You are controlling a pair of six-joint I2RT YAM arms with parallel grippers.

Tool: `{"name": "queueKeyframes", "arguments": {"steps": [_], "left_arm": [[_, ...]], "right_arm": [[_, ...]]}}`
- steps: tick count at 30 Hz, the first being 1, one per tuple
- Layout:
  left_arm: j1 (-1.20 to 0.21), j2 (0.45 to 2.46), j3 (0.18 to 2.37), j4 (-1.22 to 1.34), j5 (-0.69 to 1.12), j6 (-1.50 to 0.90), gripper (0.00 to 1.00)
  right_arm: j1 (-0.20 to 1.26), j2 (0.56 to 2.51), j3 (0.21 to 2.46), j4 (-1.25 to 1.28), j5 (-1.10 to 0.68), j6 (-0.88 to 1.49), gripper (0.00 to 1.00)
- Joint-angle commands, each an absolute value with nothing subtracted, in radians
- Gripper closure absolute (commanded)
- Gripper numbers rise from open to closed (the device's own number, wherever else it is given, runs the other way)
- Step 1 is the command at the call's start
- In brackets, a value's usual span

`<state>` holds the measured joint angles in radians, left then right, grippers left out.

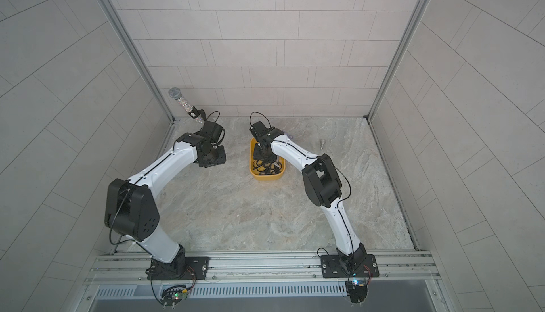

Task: Take the scissors out of the storage box
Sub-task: Pick up the scissors from the storage box.

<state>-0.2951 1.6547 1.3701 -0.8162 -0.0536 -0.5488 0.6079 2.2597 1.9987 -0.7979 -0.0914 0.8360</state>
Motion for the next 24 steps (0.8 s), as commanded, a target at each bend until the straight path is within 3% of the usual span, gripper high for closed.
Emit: {"name": "queueKeyframes", "arguments": {"steps": [1, 24], "left_arm": [[-0.299, 1.626, 1.356, -0.802, -0.058, -0.548, 0.63], [-0.281, 1.604, 1.335, -0.796, -0.039, -0.534, 0.65]], "right_arm": [[0.612, 2.273, 2.001, -0.826, -0.08, 0.878, 0.49], [0.595, 2.351, 2.019, -0.807, -0.095, 0.992, 0.59]]}}
